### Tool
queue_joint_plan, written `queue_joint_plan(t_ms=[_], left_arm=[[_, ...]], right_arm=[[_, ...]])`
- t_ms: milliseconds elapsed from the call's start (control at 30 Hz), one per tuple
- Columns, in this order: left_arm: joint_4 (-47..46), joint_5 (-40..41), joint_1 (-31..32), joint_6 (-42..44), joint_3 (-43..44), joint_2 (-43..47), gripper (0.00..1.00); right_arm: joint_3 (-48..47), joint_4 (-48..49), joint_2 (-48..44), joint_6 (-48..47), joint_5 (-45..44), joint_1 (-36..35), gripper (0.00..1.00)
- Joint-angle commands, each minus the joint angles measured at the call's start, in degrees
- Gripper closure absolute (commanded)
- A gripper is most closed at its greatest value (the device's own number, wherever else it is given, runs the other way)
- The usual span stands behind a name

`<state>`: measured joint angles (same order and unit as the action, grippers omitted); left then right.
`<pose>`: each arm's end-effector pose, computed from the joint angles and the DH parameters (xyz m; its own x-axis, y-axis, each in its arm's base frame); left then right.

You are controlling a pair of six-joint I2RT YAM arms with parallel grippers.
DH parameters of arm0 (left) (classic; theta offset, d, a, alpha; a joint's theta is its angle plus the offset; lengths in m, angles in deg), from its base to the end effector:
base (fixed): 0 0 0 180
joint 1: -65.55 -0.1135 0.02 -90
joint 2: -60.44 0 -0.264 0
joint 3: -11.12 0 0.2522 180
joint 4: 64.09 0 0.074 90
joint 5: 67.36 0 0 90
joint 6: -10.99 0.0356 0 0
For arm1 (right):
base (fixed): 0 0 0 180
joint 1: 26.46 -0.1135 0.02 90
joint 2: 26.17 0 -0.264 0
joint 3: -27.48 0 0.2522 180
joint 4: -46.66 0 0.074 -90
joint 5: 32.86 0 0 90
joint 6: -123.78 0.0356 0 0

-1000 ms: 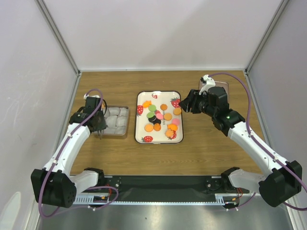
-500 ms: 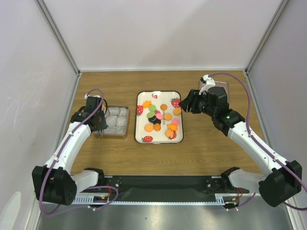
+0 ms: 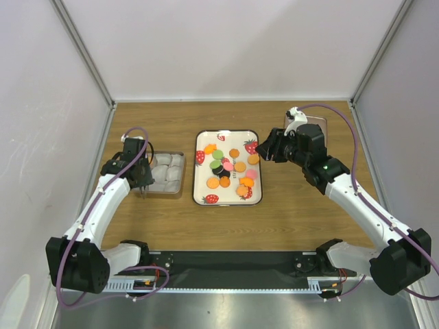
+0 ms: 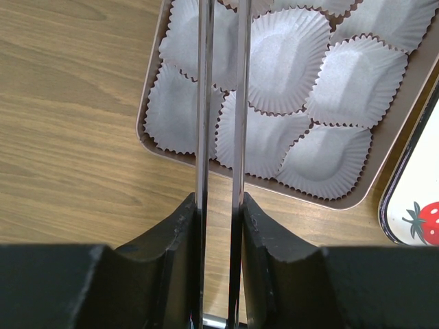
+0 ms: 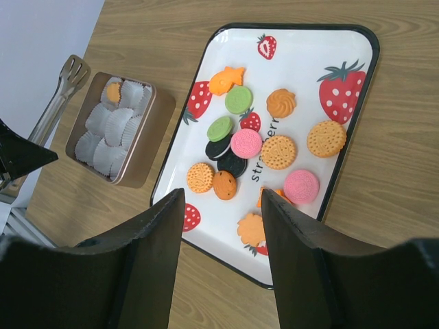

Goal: Pack the cookies

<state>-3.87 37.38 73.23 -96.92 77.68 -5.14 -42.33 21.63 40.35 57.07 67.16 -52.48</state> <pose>0.2177 -0.0202 0.2650 -0.8104 -0.1908 -0.5539 -0.2616 0.9638 0.0508 0.2380 0.1231 0.3297 -0.5340 0.1726 -0.8277 -0.3986 0.8119 0.4265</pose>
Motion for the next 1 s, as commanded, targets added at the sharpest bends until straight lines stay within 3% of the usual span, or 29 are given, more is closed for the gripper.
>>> queue_joint_plan(t_ms=[0,167,400,667,967], left_arm=[[-0.2,-0.5,-0.7,0.6,1.3,1.2,0.67],[2.0,-3.1,0.7,0.8,5.4,2.6,0.69],[4.2,-1.8,17.4,-4.1,11.8,1.8,0.64],[0.9,-4.1,30.8,-8.2,12.7,-3.0,0.58],[-4.0,-7.9,33.1,-9.1,9.2,-6.4,0.53]], right_arm=[[0.0,2.0,0.2,-0.2,0.8,-0.2,0.46],[-0.2,2.1,0.2,-0.2,0.8,-0.2,0.46],[-0.4,1.9,0.9,-0.4,0.1,-0.2,0.46],[-0.6,1.5,1.5,-0.8,-0.7,-0.2,0.46],[-0.7,1.5,2.1,-0.9,-0.8,-0.2,0.46]])
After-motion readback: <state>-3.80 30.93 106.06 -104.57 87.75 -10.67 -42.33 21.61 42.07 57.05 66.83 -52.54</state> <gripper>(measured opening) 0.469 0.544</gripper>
